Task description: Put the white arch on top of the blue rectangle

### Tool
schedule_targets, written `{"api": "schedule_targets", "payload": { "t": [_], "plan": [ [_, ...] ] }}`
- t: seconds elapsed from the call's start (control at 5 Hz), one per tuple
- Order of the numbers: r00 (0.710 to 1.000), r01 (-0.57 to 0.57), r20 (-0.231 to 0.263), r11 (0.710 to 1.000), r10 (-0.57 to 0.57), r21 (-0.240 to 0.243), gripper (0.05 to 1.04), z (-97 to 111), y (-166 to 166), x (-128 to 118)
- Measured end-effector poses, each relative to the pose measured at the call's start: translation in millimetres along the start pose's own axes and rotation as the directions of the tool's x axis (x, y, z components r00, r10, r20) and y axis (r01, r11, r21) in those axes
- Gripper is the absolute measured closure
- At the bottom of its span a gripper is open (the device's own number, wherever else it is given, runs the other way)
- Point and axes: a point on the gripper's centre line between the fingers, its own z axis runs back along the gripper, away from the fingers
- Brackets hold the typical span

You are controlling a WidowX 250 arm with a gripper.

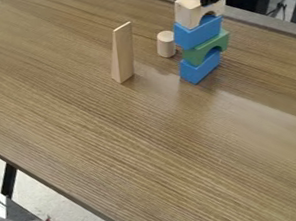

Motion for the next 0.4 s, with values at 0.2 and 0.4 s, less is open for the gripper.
{"api": "schedule_targets", "payload": {
  "t": [0.2,0.4],
  "plan": [
    [1.000,-0.004,0.004,1.000,0.004,0.007,0.085,0,0,-2],
    [0.999,-0.016,0.044,0.999,0.014,0.040,0.085,15,-4,-12]
  ]
}}
